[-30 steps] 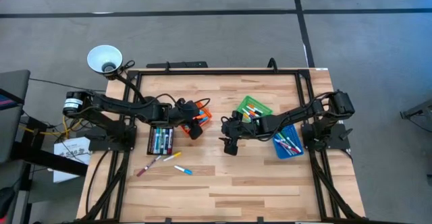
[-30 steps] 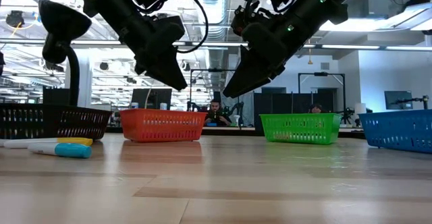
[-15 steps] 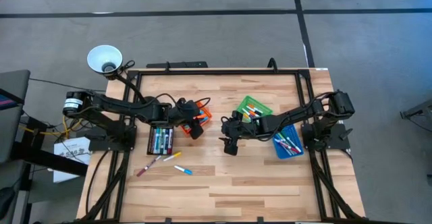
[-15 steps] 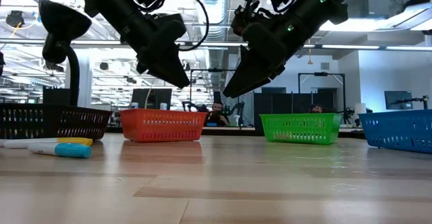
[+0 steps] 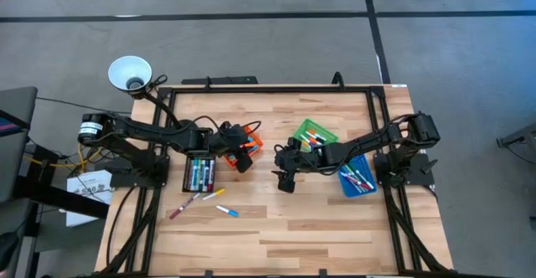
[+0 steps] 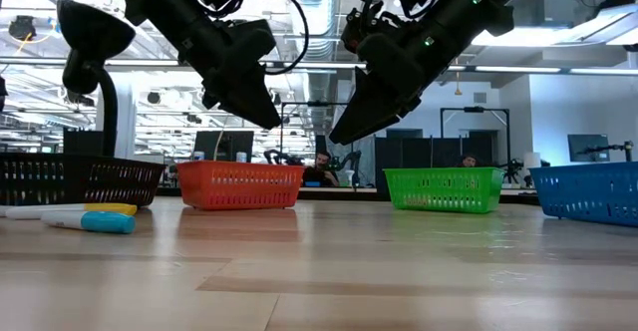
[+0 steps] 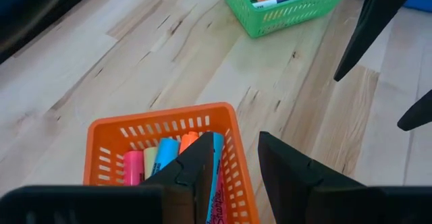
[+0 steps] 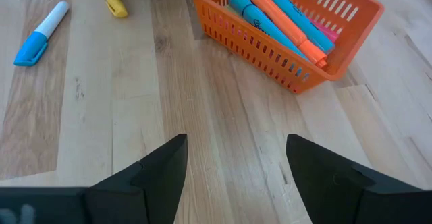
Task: Pick & Place Markers
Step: Put the violet marker pen into the blue bin
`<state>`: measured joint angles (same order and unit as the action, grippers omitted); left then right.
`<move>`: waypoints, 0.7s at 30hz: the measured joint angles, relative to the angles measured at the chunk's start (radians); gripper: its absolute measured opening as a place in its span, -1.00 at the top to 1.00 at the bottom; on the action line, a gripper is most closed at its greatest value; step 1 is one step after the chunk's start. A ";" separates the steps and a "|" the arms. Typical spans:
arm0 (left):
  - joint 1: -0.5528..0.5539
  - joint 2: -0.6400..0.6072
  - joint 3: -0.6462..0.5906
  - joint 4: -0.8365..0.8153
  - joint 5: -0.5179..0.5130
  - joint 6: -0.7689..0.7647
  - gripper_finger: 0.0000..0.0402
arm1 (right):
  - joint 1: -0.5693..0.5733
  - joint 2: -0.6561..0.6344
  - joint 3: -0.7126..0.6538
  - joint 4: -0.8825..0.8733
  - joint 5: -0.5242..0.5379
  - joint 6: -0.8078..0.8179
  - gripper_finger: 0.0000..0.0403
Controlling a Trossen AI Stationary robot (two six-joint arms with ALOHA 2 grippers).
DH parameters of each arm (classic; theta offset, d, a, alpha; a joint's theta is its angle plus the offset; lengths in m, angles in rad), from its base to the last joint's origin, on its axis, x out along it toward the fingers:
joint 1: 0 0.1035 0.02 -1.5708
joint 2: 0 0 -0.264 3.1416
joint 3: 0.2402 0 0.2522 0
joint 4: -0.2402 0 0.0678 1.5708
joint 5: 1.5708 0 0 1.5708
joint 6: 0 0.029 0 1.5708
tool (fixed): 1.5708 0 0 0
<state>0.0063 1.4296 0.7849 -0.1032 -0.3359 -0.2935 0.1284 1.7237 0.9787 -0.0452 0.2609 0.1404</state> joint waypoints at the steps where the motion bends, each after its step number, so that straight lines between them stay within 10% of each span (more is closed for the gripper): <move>1: 0.000 0.000 0.000 0.000 0.000 0.000 0.44 | 0.000 0.000 0.000 0.000 0.000 0.000 -0.21; 14: -0.264 -0.208 0.000 -0.019 0.306 -0.167 0.44 | 0.000 0.000 0.000 0.006 0.000 0.000 -0.21; 21: -0.578 -0.195 0.000 -0.192 0.158 -0.581 0.44 | 0.000 0.000 0.000 0.121 0.001 0.000 -0.21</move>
<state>-0.5721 1.2342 0.7845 -0.2947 -0.1774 -0.8746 0.1284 1.7237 0.9787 0.0758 0.2615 0.1402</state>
